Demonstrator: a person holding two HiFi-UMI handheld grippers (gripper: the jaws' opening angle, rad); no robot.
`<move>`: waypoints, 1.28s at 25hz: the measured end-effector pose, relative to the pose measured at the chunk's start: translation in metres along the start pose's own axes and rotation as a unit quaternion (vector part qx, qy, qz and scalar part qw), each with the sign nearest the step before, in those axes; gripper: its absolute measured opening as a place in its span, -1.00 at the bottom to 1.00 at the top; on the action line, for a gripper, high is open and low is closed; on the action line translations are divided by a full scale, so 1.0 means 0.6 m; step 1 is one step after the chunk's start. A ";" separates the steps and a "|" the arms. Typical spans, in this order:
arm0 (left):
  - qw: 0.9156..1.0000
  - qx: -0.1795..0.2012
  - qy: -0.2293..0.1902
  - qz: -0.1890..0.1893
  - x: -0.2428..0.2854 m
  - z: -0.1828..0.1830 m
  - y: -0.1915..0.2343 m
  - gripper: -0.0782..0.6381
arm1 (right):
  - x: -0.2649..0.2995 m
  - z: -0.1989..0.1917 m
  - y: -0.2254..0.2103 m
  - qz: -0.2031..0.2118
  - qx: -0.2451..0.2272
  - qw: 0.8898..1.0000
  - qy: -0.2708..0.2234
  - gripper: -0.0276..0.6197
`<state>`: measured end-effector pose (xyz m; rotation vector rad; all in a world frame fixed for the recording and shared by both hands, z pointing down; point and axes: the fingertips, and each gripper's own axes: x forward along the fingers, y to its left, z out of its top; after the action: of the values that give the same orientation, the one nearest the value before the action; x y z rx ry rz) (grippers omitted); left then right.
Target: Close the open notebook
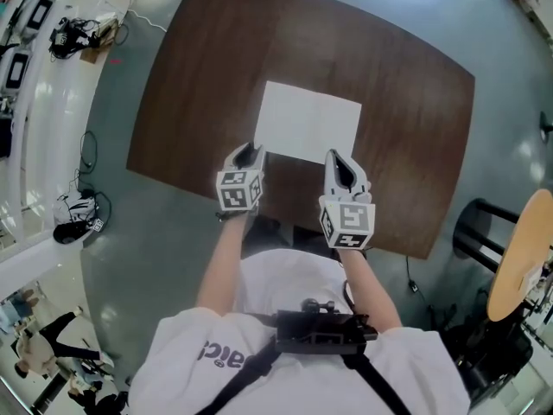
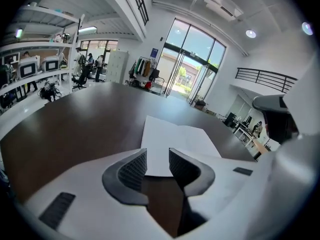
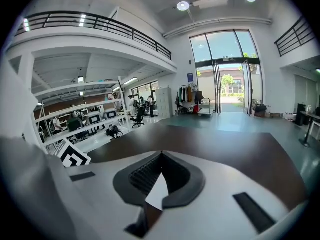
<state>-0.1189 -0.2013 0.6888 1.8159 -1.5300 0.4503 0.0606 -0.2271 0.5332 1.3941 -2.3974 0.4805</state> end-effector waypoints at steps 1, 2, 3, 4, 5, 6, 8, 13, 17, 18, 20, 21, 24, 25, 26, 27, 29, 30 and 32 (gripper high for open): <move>1.000 -0.002 0.006 -0.003 0.007 -0.007 0.002 -0.49 | 0.001 -0.003 -0.003 -0.001 0.000 1.000 0.002 -0.91; 1.000 -0.004 0.012 -0.006 0.015 -0.013 0.003 -0.40 | 0.002 -0.005 -0.005 -0.002 0.000 1.000 0.004 -0.91; 1.000 -0.006 0.019 -0.010 0.022 -0.019 0.004 -0.31 | 0.002 -0.006 -0.007 -0.002 -0.002 1.000 0.006 -0.91; 1.000 -0.009 0.025 -0.012 0.031 -0.025 0.006 -0.25 | 0.002 -0.008 -0.010 -0.002 -0.003 1.000 0.007 -0.91; 0.999 -0.013 0.030 -0.014 0.039 -0.029 0.008 -0.23 | 0.003 -0.009 -0.013 -0.002 -0.004 1.000 0.008 -0.91; 0.999 -0.016 0.035 -0.014 0.048 -0.034 0.011 -0.22 | 0.004 -0.011 -0.016 -0.003 -0.005 1.000 0.008 -0.91; 0.999 -0.024 0.044 -0.010 0.063 -0.041 0.019 -0.22 | 0.006 -0.014 -0.021 -0.005 -0.006 1.000 0.011 -0.91; 0.996 -0.055 0.064 0.012 0.078 -0.057 0.050 -0.22 | 0.011 -0.020 -0.021 -0.013 -0.015 1.000 0.019 -0.91; 0.995 -0.064 0.070 0.023 0.085 -0.064 0.050 -0.23 | 0.006 -0.032 -0.034 -0.017 -0.016 0.999 0.025 -0.91; 0.995 -0.060 0.072 0.026 0.085 -0.064 0.049 -0.23 | 0.005 -0.034 -0.037 -0.019 -0.016 0.999 0.026 -0.91; 0.995 -0.050 0.078 0.033 0.086 -0.065 0.052 -0.23 | 0.007 -0.039 -0.038 -0.023 -0.018 0.999 0.030 -0.91; 0.995 -0.047 0.082 0.037 0.086 -0.066 0.054 -0.25 | 0.008 -0.042 -0.036 -0.023 -0.018 0.999 0.032 -0.91; 0.994 -0.050 0.087 0.050 0.084 -0.068 0.057 -0.44 | 0.009 -0.043 -0.032 -0.021 -0.020 0.999 0.033 -0.91; 0.993 -0.054 0.086 0.054 0.083 -0.068 0.057 -0.47 | 0.009 -0.043 -0.031 -0.020 -0.021 0.999 0.033 -0.91; 0.993 -0.058 0.083 0.057 0.081 -0.067 0.057 -0.50 | 0.009 -0.043 -0.030 -0.019 -0.022 0.999 0.032 -0.91; 0.993 -0.063 0.079 0.058 0.079 -0.066 0.056 -0.53 | 0.009 -0.043 -0.029 -0.017 -0.023 0.999 0.032 -0.91; 0.993 -0.072 0.073 0.057 0.074 -0.060 0.053 -0.57 | 0.007 -0.043 -0.030 -0.017 -0.023 0.999 0.032 -0.91; 0.993 -0.075 0.071 0.055 0.069 -0.056 0.050 -0.58 | 0.006 -0.044 -0.031 -0.018 -0.023 0.999 0.032 -0.91; 0.993 -0.081 0.067 0.049 0.059 -0.049 0.043 -0.60 | 0.003 -0.044 -0.031 -0.018 -0.020 0.999 0.032 -0.91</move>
<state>-0.1301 -0.2067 0.7399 1.5622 -1.5219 0.4707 0.0789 -0.2253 0.5599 1.3825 -2.3151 0.4583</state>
